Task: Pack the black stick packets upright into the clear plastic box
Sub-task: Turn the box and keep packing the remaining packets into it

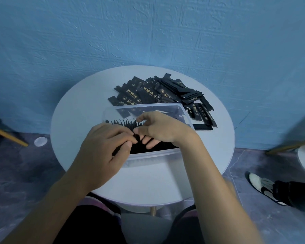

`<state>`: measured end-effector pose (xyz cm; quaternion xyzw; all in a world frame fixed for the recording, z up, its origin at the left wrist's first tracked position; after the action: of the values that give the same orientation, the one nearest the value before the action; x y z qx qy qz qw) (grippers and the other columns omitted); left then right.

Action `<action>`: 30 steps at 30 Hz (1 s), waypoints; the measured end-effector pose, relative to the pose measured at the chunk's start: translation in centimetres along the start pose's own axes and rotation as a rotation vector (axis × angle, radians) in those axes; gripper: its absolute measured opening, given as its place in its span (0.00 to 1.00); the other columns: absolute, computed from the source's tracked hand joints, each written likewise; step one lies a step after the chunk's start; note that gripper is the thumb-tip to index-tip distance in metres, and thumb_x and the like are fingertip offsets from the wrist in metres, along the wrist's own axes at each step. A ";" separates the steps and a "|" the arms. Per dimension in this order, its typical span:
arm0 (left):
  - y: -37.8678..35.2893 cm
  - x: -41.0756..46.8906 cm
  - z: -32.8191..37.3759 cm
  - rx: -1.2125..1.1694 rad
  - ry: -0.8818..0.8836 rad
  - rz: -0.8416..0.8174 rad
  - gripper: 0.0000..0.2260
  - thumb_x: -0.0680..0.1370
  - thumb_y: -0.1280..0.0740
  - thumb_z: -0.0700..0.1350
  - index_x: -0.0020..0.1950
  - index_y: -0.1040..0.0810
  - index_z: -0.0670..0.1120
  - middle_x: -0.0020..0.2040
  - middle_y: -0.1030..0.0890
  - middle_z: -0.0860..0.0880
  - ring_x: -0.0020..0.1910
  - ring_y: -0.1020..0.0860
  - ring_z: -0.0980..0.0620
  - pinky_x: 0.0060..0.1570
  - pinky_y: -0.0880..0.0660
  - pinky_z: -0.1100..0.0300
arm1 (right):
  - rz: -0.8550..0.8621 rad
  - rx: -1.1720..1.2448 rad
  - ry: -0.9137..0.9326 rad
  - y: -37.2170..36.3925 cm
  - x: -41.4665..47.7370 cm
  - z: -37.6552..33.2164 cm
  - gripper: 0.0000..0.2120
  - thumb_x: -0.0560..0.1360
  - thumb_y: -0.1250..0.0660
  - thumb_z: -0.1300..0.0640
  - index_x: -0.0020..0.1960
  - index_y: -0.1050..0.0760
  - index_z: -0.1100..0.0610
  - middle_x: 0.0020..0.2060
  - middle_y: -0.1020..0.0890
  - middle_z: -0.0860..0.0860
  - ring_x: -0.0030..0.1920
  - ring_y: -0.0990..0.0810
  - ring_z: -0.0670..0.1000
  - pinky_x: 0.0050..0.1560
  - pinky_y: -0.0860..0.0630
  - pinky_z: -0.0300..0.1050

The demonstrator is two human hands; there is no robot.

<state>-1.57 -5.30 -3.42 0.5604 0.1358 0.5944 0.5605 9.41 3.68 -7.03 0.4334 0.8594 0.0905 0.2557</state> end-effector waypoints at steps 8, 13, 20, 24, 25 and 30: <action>-0.2 0.3 0.1 0.017 -0.015 -0.085 0.15 0.81 0.41 0.49 0.55 0.14 0.53 0.55 0.19 0.56 0.52 0.23 0.55 0.60 0.34 0.55 | -0.009 -0.005 0.028 0.3 0.3 0.3 0.19 0.82 0.36 0.63 0.72 0.31 0.61 0.43 0.19 0.57 0.38 0.19 0.50 0.37 0.17 0.40; -0.8 0.8 0.2 0.032 -0.009 -0.154 0.17 0.78 0.42 0.49 0.59 0.15 0.57 0.56 0.19 0.59 0.53 0.22 0.53 0.59 0.34 0.53 | 0.001 -0.022 0.041 0.5 0.3 0.5 0.18 0.82 0.35 0.63 0.71 0.30 0.61 0.44 0.20 0.57 0.37 0.19 0.49 0.37 0.17 0.40; -1.1 0.5 -0.2 0.016 0.039 -0.132 0.16 0.79 0.42 0.50 0.55 0.15 0.55 0.55 0.20 0.57 0.54 0.23 0.53 0.61 0.36 0.54 | 0.136 -0.033 0.128 3.1 -0.9 0.4 0.07 0.82 0.36 0.60 0.60 0.26 0.56 0.39 0.19 0.53 0.36 0.21 0.49 0.41 0.17 0.44; -1.2 0.4 -0.2 -0.001 0.035 -0.129 0.17 0.80 0.43 0.50 0.56 0.14 0.55 0.56 0.20 0.57 0.55 0.24 0.56 0.63 0.38 0.56 | 0.371 0.033 0.273 7.6 -3.1 0.0 0.05 0.82 0.36 0.62 0.50 0.21 0.56 0.36 0.18 0.52 0.36 0.19 0.49 0.44 0.17 0.48; -1.3 0.4 -0.2 -0.005 0.035 -0.126 0.17 0.80 0.43 0.50 0.56 0.14 0.55 0.56 0.20 0.57 0.56 0.24 0.56 0.63 0.38 0.56 | 0.431 0.067 0.306 8.7 -3.9 -0.1 0.07 0.82 0.36 0.63 0.50 0.20 0.56 0.35 0.18 0.52 0.36 0.19 0.48 0.42 0.17 0.46; -1.1 0.4 -0.1 -0.009 0.033 -0.118 0.16 0.80 0.42 0.50 0.56 0.15 0.55 0.56 0.20 0.58 0.56 0.25 0.58 0.63 0.38 0.56 | 0.924 -0.059 0.206 16.2 -6.8 4.6 0.06 0.77 0.34 0.54 0.45 0.18 0.49 0.34 0.16 0.45 0.39 0.17 0.51 0.47 0.19 0.51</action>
<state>-1.01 -4.59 -4.12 0.5392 0.1753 0.5699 0.5948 26.45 7.88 -2.36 0.7517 0.5944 0.2619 0.1141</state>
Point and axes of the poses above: each hand's wrist, its own x-axis towards the middle knuckle, its own y-axis out of the back of the hand, z = x × y, the point moved 9 cm from there along x, towards the middle knuckle
